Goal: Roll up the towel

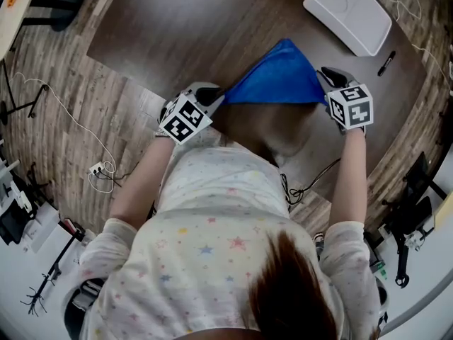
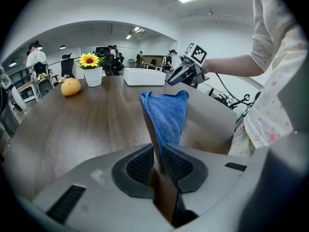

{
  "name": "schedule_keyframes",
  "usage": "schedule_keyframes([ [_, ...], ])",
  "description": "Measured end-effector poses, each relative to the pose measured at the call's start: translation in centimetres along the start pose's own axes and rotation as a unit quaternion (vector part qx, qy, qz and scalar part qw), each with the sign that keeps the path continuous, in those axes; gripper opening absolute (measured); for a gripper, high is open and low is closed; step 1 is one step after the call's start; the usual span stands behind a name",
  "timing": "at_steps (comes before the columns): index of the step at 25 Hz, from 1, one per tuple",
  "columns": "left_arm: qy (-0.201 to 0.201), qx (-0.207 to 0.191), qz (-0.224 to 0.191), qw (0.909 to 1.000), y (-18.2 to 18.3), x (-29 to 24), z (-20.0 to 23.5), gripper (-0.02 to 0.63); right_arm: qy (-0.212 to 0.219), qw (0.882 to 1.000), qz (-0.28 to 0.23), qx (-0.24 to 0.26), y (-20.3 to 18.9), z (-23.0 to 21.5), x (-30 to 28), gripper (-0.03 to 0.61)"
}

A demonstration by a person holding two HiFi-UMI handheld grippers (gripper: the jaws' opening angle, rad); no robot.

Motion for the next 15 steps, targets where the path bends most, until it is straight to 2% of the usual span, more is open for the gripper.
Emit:
schedule_keyframes([
  [5,-0.002,0.004,-0.005,1.0000,0.3,0.0,-0.1,0.052,0.021,0.999,-0.011,0.036,2.7,1.3,-3.4,0.080],
  [10,0.002,0.016,0.002,0.9999,-0.3,0.0,0.1,0.052,0.050,0.999,0.007,0.015,3.3,2.1,-5.9,0.057],
  [15,0.000,0.020,-0.004,0.9998,-0.4,0.2,0.5,0.052,0.036,0.999,-0.011,-0.009,5.4,1.1,-8.0,0.057],
])
Point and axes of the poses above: the fingertips, and each gripper's own axes: x backward along the fingers, z to its left, y out of its top, the point moved 6 cm from there along x, backward along the fingers, and after that the axes turned 8 degrees about x, right-handed, at the moved point
